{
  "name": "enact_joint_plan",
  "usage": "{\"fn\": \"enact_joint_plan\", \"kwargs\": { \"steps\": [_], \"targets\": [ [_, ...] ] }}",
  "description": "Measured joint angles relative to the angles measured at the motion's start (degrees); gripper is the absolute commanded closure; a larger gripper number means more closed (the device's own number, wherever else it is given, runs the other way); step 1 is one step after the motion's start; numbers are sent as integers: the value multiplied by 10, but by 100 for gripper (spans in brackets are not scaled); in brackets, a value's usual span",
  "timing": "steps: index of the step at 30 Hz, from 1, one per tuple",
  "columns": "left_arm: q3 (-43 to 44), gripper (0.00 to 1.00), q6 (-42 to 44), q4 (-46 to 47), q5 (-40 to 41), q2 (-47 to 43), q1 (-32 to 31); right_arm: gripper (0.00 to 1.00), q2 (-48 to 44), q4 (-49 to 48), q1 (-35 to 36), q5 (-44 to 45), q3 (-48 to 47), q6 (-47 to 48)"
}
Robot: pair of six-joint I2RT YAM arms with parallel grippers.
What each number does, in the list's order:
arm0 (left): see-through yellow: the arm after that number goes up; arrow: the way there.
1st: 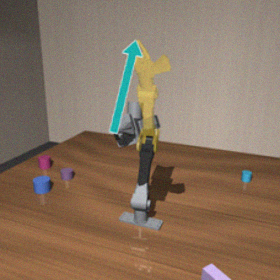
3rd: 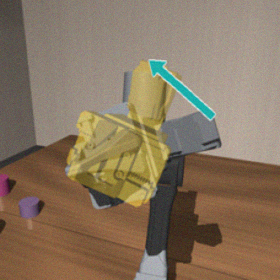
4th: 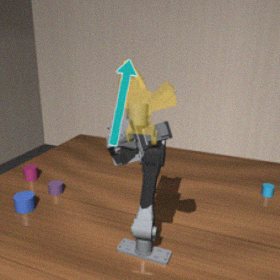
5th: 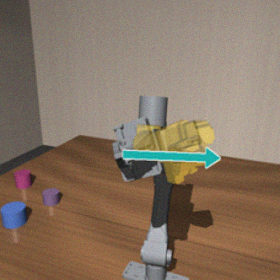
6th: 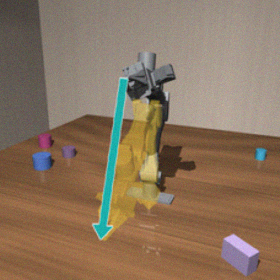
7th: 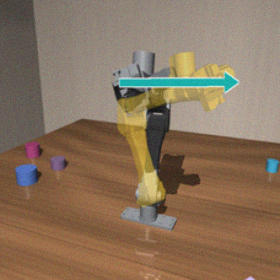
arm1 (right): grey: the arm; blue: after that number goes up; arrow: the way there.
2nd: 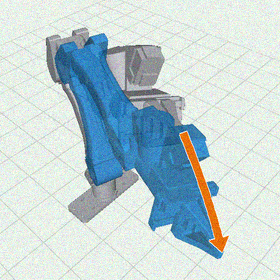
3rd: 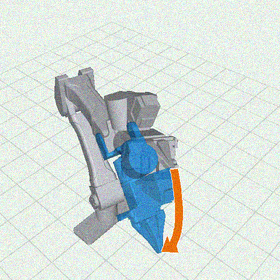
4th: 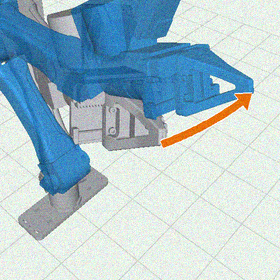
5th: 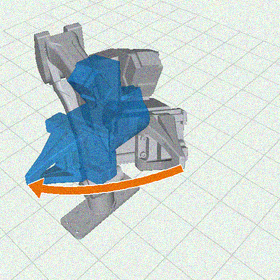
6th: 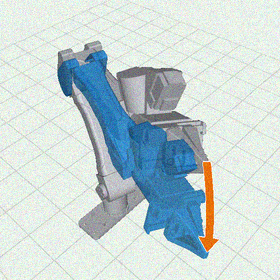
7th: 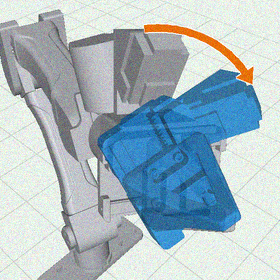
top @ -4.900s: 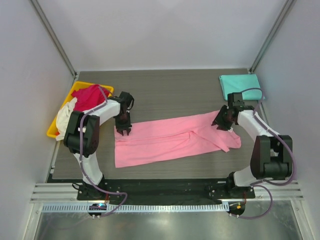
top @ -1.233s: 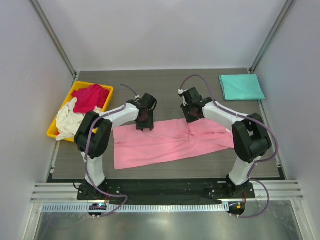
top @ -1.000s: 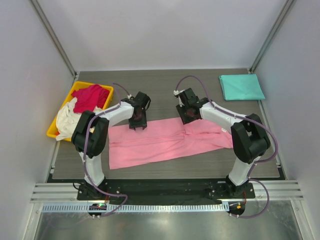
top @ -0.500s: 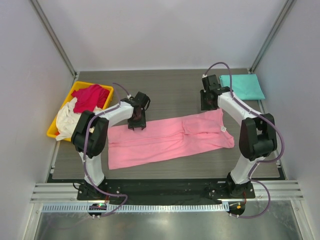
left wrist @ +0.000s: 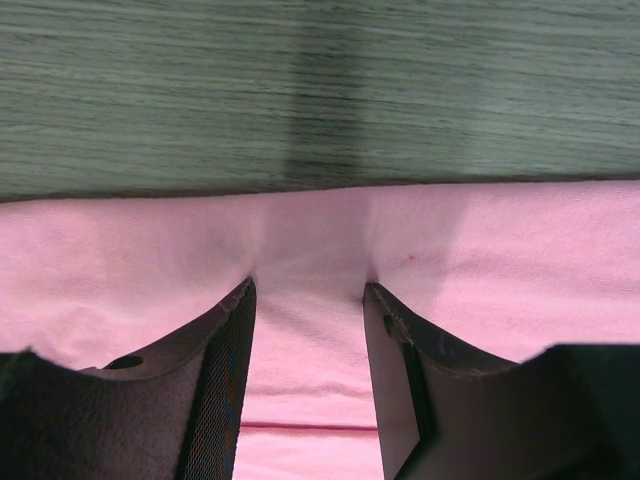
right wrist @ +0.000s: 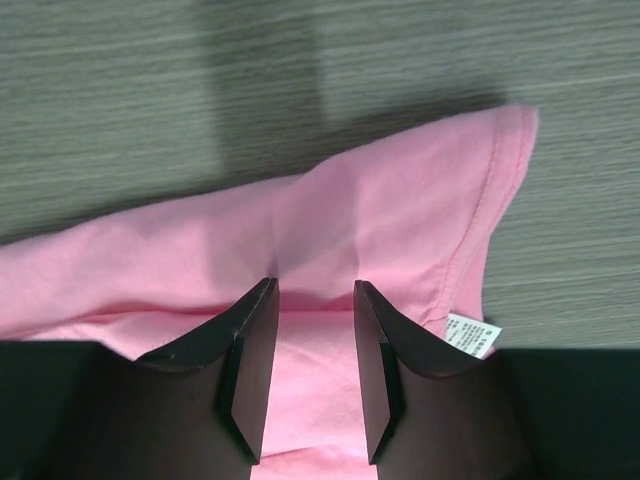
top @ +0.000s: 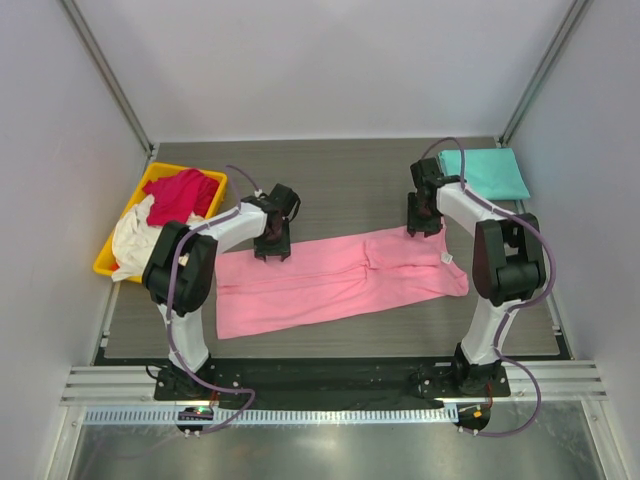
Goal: Fold and stack the t-shirts
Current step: Fold the tshirt
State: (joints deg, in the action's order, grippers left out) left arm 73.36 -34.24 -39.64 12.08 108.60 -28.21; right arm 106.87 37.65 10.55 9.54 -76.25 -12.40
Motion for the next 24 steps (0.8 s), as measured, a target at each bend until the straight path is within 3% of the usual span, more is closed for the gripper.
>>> {"fn": "enact_joint_plan", "kwargs": {
  "steps": [9, 11, 15, 20, 24],
  "targets": [
    [8, 50, 3, -14, 5, 0, 0, 69, -15, 22, 0, -24, 29, -6],
    [18, 49, 4, -24, 6, 0, 0, 74, -15, 22, 0, -26, 29, -7],
    [50, 48, 5, -42, 10, -3, -5, 97, -15, 23, 0, -31, 29, -10],
    [84, 46, 13, -48, -3, -30, -24, 99, -35, 20, 2, -33, 39, -14],
    [93, 43, 17, -14, -75, -52, -58, 99, -68, 11, 6, -29, 54, -19]
  ]
}}
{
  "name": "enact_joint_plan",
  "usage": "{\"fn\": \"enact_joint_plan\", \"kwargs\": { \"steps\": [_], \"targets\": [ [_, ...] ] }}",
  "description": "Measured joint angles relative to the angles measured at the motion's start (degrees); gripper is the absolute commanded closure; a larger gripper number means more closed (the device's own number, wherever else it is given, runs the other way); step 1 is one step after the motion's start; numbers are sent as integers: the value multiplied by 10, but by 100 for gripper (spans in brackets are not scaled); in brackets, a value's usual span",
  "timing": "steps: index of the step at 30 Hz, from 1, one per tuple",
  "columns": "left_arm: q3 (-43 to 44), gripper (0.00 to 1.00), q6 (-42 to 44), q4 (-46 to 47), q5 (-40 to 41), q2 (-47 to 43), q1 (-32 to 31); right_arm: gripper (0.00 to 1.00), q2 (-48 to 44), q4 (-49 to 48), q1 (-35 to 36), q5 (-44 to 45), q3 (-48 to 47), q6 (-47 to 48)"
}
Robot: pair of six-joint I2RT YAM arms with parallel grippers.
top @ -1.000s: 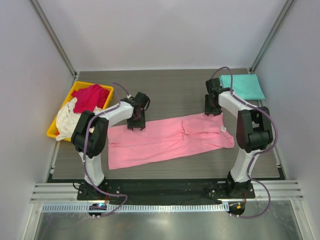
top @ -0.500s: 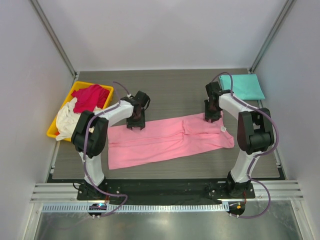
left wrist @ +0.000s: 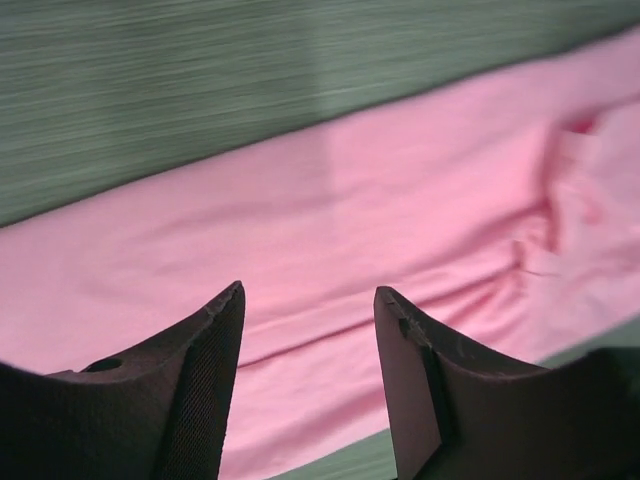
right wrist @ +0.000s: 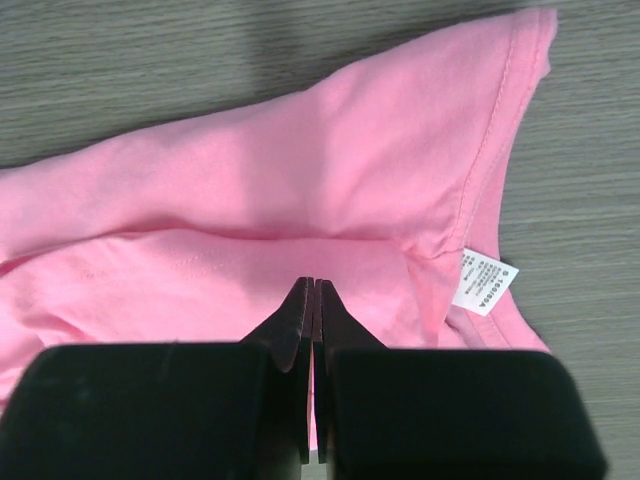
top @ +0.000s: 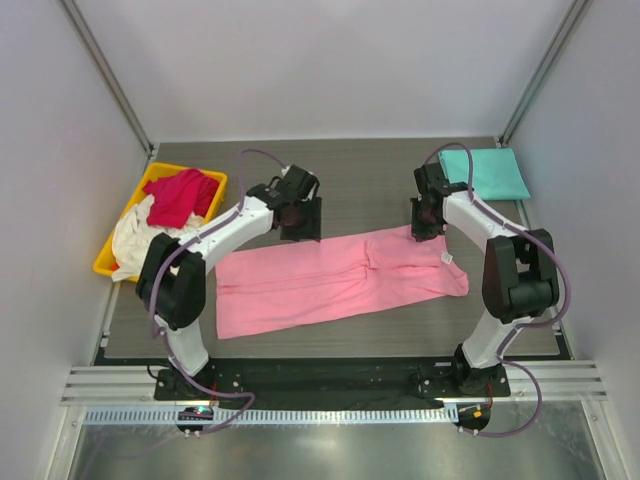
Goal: Fold and stack the t-shirts
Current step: Fold the tshirt
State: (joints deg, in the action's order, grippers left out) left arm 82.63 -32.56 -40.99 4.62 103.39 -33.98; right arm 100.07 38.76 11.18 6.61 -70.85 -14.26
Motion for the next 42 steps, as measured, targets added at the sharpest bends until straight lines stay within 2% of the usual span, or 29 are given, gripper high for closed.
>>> {"fn": "enact_joint_plan", "kwargs": {
  "steps": [5, 9, 12, 15, 20, 26, 29, 30, 32, 33, 36, 42],
  "targets": [
    [-7, 43, -10, 94, -124, 3, -38, 99, -36, -11, 8, 1, 26, -13],
    [-10, 43, -23, 173, -189, 31, -53, 98, -49, -19, 11, -3, 42, -22],
    [-10, 43, -31, 223, -217, 69, -61, 84, -50, -20, 11, -3, 45, -29],
    [-1, 45, -32, 249, -230, 109, -67, 75, -56, -22, 11, -2, 45, -37],
    [43, 47, -32, 270, -241, 170, -76, 65, -61, -24, 11, 1, 45, -40],
    [80, 57, -33, 280, -242, 202, -81, 59, -49, -24, 11, -1, 32, -30],
    [91, 67, -33, 280, -242, 211, -82, 58, -20, -28, 11, -9, 14, -14],
    [94, 76, -34, 280, -242, 214, -83, 57, -9, -28, 10, -11, 8, -8],
    [95, 83, -35, 280, -241, 218, -83, 57, 9, -29, 4, -23, -2, 4],
    [95, 90, -34, 279, -242, 220, -83, 57, 17, -30, 2, -31, -6, 9],
    [95, 98, -34, 279, -242, 224, -83, 57, 31, -29, -10, -53, -10, 24],
    [95, 100, -33, 279, -242, 225, -83, 58, 35, -29, -18, -83, -10, 39]
  ]
}}
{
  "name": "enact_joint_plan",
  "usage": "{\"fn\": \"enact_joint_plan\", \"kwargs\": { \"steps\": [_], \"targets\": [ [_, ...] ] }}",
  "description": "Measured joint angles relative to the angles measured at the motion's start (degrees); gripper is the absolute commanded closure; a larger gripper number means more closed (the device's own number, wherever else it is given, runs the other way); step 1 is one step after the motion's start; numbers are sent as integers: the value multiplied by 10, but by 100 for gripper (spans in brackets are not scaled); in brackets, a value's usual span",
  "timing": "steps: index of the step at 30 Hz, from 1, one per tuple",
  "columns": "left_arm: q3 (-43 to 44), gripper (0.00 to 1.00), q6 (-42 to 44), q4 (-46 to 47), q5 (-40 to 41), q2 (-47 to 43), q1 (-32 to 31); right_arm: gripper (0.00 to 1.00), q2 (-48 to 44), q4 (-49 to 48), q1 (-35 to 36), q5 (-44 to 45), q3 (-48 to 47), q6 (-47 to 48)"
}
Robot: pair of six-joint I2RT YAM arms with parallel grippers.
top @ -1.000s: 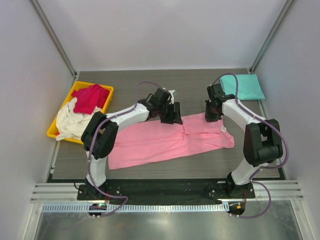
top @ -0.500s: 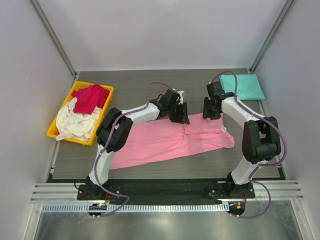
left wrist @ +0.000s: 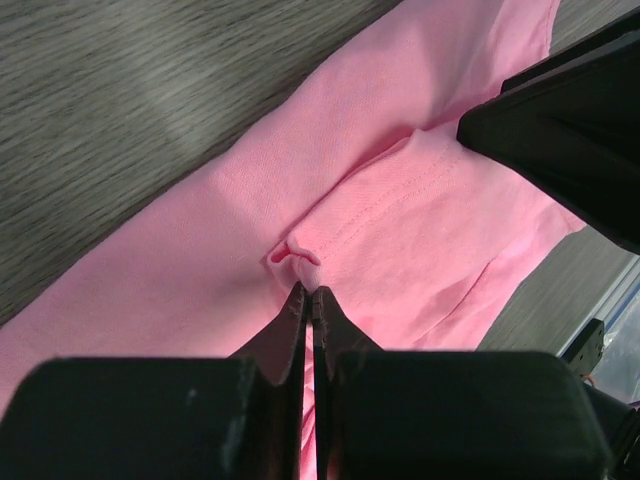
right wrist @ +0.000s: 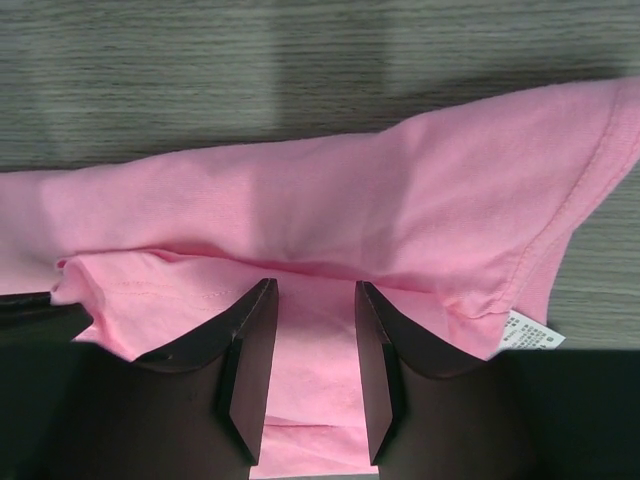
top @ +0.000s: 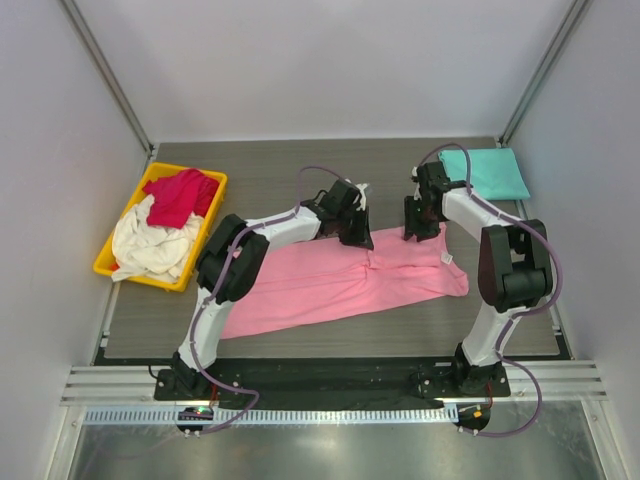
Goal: Fold and stack the t-shirts
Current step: Fold the tshirt
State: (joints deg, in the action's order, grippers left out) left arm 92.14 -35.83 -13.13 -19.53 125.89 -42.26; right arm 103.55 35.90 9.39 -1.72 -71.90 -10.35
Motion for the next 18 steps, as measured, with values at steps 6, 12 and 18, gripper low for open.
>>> {"fn": "enact_joint_plan", "kwargs": {
  "steps": [6, 12, 18],
  "targets": [
    [0, 100, 0, 0, -1, 0, 0, 64, -1, 5, 0, -17, 1, -2],
    [-28, 100, 3, 1, -4, -25, -13, 62, -36, 25, -1, 11, 16, -26],
    [-84, 100, 9, 30, -20, -89, -52, 61, -89, 46, -17, 73, 16, -97]
  ]
}}
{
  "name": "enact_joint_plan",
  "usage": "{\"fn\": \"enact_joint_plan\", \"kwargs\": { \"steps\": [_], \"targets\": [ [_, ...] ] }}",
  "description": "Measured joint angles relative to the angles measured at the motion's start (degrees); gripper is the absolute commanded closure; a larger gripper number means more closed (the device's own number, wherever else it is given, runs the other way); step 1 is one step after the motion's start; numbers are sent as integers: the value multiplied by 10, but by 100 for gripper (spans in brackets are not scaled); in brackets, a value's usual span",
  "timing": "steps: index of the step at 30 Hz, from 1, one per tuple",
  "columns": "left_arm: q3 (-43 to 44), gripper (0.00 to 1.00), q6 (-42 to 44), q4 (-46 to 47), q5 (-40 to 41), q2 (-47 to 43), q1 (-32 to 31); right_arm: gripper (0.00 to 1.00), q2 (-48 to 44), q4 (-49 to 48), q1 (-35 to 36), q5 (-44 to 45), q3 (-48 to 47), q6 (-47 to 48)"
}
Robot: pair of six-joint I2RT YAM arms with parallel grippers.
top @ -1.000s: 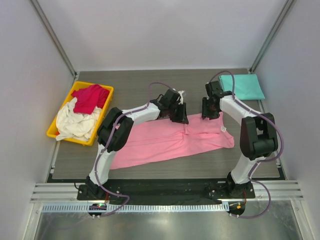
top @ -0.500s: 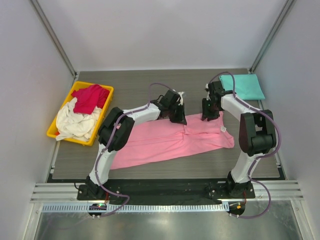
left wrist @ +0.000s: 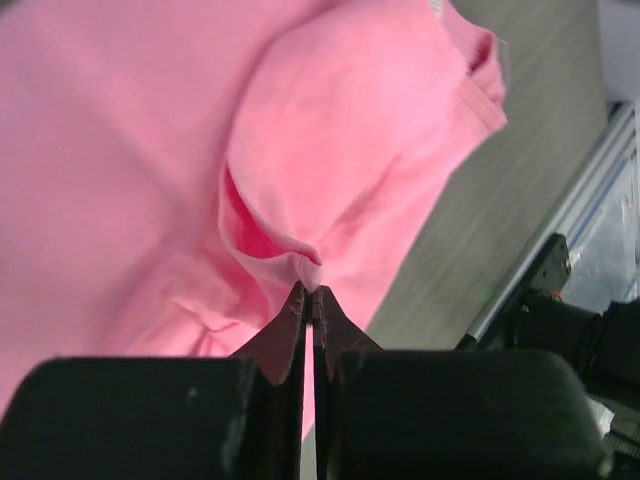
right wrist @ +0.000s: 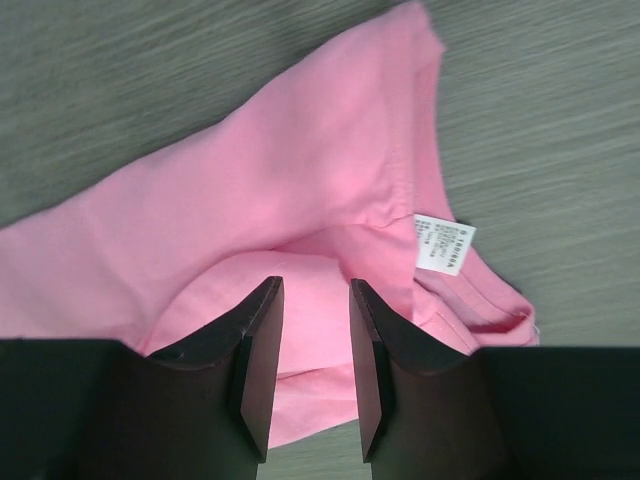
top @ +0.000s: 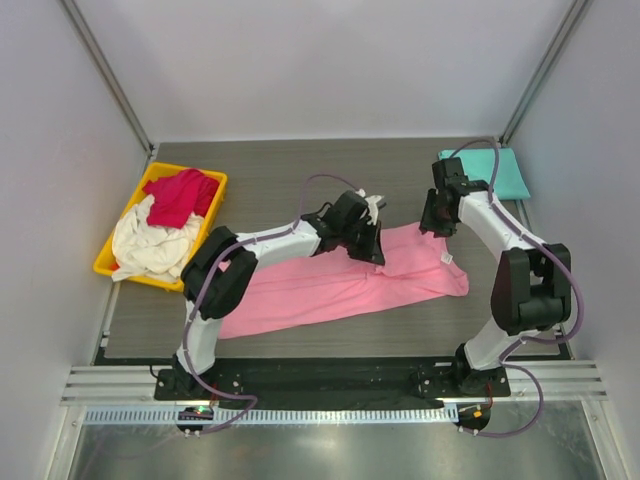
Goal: Fold and stack the t-shirts
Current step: Fold the tshirt
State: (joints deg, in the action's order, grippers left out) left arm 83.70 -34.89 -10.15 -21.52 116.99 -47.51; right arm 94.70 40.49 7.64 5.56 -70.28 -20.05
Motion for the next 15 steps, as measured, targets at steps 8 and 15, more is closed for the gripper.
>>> {"fn": "enact_joint_plan", "kwargs": {
  "steps": [8, 15],
  "targets": [
    [-48, 100, 22, 45, -21, -20, -36, 61, -38, 10, -10, 29, 10, -71],
    [-74, 100, 24, 48, -20, -20, -38, 57, -20, 16, -10, 25, 13, -55]
  ]
}}
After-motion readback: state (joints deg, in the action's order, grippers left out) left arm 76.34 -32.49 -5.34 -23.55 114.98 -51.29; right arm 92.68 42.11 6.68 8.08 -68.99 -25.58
